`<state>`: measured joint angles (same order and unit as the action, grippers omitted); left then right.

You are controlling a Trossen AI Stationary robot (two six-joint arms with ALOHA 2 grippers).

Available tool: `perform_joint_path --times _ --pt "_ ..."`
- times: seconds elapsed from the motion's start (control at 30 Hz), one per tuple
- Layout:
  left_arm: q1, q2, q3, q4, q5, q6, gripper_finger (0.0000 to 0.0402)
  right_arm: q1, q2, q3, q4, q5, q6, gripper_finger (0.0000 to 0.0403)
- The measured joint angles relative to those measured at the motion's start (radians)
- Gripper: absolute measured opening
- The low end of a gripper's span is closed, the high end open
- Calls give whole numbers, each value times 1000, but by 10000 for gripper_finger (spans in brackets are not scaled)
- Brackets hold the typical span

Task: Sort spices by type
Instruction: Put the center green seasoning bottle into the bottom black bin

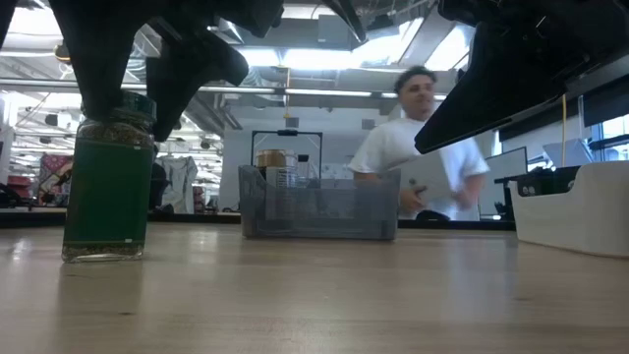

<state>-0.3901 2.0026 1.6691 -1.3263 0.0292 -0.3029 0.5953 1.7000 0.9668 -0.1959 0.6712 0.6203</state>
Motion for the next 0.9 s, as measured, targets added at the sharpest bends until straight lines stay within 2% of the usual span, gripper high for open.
perform_joint_path --times 0.27,0.43,0.6,0.77,0.9 --pt "-15 -54 0 -22 -19 -17 284 0 0 0 0 1 0 241" --pt "-57 -147 0 -24 -153 -58 285 0 0 0 0 2 0 241" --pt "-108 -235 -19 -12 -241 -102 285 0 0 0 1 -2 1 241" --pt "-187 -320 -97 14 -378 -186 285 0 0 0 5 -9 1 241" --pt "-251 -373 -185 63 -428 -272 285 0 0 0 30 -8 2 241"
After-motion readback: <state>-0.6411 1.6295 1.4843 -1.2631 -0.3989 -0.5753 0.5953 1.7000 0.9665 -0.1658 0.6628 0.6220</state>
